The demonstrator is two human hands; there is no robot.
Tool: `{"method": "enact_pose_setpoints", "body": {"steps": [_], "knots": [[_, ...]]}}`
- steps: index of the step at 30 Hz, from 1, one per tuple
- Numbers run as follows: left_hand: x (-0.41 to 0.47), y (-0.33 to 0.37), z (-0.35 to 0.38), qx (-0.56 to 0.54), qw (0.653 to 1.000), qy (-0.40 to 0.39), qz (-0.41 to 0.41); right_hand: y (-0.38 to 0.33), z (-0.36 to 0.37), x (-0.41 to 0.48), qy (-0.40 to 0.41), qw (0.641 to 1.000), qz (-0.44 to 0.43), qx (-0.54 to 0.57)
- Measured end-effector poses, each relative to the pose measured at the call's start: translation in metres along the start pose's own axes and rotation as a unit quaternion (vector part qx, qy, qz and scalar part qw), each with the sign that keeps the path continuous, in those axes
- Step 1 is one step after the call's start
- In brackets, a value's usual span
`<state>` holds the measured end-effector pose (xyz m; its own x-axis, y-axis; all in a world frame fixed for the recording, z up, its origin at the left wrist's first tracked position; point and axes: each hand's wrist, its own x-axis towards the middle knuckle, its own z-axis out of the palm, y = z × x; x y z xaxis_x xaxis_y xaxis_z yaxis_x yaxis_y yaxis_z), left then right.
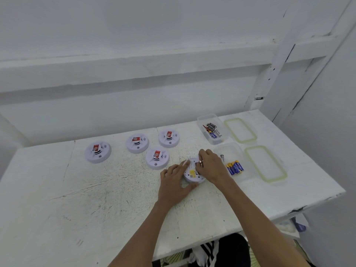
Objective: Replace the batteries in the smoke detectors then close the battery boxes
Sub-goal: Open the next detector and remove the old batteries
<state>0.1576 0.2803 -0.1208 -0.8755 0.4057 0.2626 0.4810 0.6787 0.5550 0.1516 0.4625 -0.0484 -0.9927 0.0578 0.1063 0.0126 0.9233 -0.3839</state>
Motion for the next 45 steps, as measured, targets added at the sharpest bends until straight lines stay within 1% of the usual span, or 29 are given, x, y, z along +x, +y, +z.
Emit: {"method": "enact_pose_setpoints", "body": {"steps": [4, 6, 8, 10, 12, 13, 15, 18, 23, 25, 28, 37, 41, 43, 45], "knots": [[0.0, 0.001, 0.0, 0.007, 1.0, -0.002, 0.003, -0.001, 0.007, -0.009, 0.069, 0.996, 0.031, 0.044], [0.0, 0.001, 0.0, 0.011, 1.0, -0.002, 0.002, -0.004, 0.009, -0.014, 0.106, 0.988, 0.062, 0.096], [0.0, 0.002, 0.0, 0.014, 1.0, -0.006, 0.003, -0.008, 0.002, -0.014, 0.154, 0.969, 0.087, 0.17], [0.001, 0.002, -0.001, 0.017, 1.0, -0.012, 0.005, -0.007, -0.015, -0.008, 0.217, 0.944, 0.107, 0.225], [0.001, 0.002, -0.003, 0.025, 1.0, -0.014, 0.001, 0.009, -0.032, 0.002, 0.266, 0.921, 0.14, 0.246], [0.001, 0.002, -0.003, 0.028, 0.999, -0.015, 0.0, 0.022, -0.036, 0.006, 0.271, 0.916, 0.164, 0.244], [0.0, 0.001, -0.001, 0.029, 0.999, -0.018, -0.005, 0.049, -0.04, 0.011, 0.242, 0.92, 0.207, 0.229], [-0.001, 0.002, -0.001, 0.033, 0.999, -0.021, -0.008, 0.075, -0.037, 0.011, 0.183, 0.934, 0.238, 0.193], [0.001, 0.003, -0.002, 0.036, 0.999, -0.023, -0.011, 0.085, -0.027, 0.019, 0.169, 0.937, 0.26, 0.161], [0.002, 0.003, -0.003, 0.033, 0.999, -0.023, -0.012, 0.085, -0.021, 0.023, 0.135, 0.943, 0.273, 0.134], [0.002, 0.003, -0.003, 0.032, 0.999, -0.023, -0.014, 0.09, -0.013, 0.026, 0.093, 0.956, 0.264, 0.093], [-0.001, 0.006, -0.006, 0.019, 0.999, -0.018, -0.025, 0.092, -0.018, 0.021, 0.11, 0.951, 0.263, 0.123], [0.001, 0.008, -0.009, -0.012, 0.999, -0.015, -0.047, 0.091, -0.026, 0.019, 0.111, 0.952, 0.25, 0.134], [0.001, 0.007, -0.009, -0.039, 0.996, -0.016, -0.074, 0.092, -0.028, 0.019, 0.097, 0.955, 0.244, 0.136], [0.001, 0.005, -0.008, -0.047, 0.995, -0.015, -0.084, 0.091, -0.027, 0.02, 0.074, 0.96, 0.237, 0.127]]}}
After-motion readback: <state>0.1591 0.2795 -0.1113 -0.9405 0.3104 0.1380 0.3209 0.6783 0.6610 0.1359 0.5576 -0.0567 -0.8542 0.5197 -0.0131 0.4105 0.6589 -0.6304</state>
